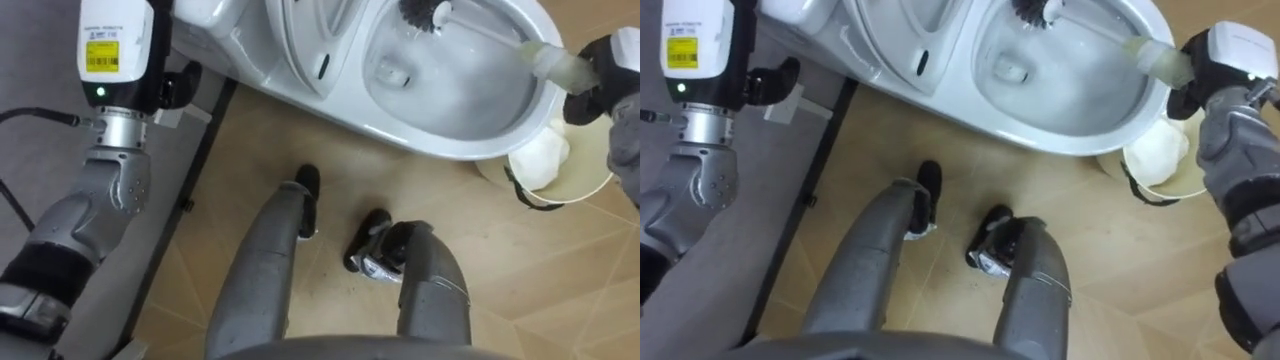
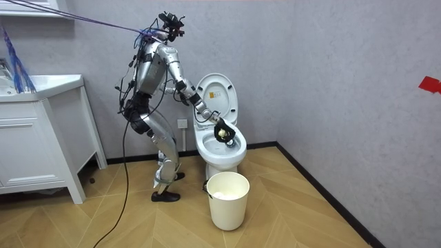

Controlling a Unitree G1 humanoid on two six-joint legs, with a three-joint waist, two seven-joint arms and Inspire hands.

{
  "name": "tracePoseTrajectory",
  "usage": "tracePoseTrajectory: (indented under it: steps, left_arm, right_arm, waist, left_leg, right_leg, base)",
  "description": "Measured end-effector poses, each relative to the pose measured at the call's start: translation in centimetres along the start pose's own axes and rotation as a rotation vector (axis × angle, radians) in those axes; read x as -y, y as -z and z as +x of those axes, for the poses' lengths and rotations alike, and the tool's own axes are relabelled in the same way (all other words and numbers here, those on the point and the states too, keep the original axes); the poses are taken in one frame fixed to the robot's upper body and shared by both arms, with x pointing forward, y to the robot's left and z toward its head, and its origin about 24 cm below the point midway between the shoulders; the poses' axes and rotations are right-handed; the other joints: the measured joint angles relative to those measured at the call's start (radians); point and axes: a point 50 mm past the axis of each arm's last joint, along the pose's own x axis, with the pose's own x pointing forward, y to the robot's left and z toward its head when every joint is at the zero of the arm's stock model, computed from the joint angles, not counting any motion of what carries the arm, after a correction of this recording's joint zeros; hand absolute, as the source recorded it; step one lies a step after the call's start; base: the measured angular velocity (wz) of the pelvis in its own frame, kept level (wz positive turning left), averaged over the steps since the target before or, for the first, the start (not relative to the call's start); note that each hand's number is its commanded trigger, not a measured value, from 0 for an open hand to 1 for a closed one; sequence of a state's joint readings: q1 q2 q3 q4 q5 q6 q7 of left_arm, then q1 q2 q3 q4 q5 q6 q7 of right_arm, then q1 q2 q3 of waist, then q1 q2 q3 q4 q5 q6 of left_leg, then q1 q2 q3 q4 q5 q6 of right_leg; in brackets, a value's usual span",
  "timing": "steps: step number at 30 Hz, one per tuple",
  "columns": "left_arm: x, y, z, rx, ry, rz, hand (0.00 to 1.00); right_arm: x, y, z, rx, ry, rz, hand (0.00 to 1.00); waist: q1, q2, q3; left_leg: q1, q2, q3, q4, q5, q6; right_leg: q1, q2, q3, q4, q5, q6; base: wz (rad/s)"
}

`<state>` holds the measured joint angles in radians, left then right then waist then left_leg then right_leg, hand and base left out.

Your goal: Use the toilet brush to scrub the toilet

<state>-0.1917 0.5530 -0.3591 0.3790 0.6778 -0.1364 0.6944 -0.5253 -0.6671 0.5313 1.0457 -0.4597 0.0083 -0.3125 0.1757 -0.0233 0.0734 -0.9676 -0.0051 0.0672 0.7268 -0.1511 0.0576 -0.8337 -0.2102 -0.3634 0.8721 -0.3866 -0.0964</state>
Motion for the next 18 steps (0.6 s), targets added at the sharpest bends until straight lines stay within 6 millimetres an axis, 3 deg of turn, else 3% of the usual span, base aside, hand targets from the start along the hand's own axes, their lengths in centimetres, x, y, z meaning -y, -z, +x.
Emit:
tracePoseTrajectory:
  steps: [6,9,14,18]
  left_arm:
    - [1.1,-0.6,0.3,0.004,0.045,-0.012,0.00]
    - [1.4,-0.7,0.3,-0.006,0.058,-0.030,0.00]
    - [2.2,-1.3,0.2,-0.036,0.062,-0.091,0.00]
    - [2.5,-1.3,-0.3,-0.043,0.070,-0.108,0.00]
  right_arm:
    - [-2.1,-0.1,-0.8,0.086,-0.079,-0.355,1.00]
    - [-3.1,-0.8,-1.1,0.082,-0.084,-0.403,1.00]
    - [-3.6,-1.2,-1.3,0.099,-0.071,-0.477,1.00]
    - [-4.1,-1.2,-1.7,0.099,-0.071,-0.507,1.00]
  waist:
    - [0.048,0.064,-0.0035]
    - [0.056,0.073,-0.0084]
    - [0.066,0.090,-0.0085]
    - [0.070,0.106,-0.0145]
  left_leg:
    - [0.001,-0.002,0.000,-0.005,0.000,0.000]
    - [0.004,-0.007,0.001,-0.008,0.000,-0.001]
    - [0.030,0.002,-0.016,-0.009,-0.008,-0.011]
    - [0.043,0.008,-0.016,-0.029,-0.009,-0.012]
  right_leg:
    - [-0.001,0.001,0.002,-0.006,0.001,0.002]
    - [0.002,0.004,0.000,-0.011,-0.001,0.001]
    - [0.049,0.026,-0.017,-0.050,0.001,0.002]
    - [0.066,0.038,-0.020,-0.076,0.006,0.004]
  base:
    - [-0.01]
    - [0.01]
    - [0.01]
    - [0.00]
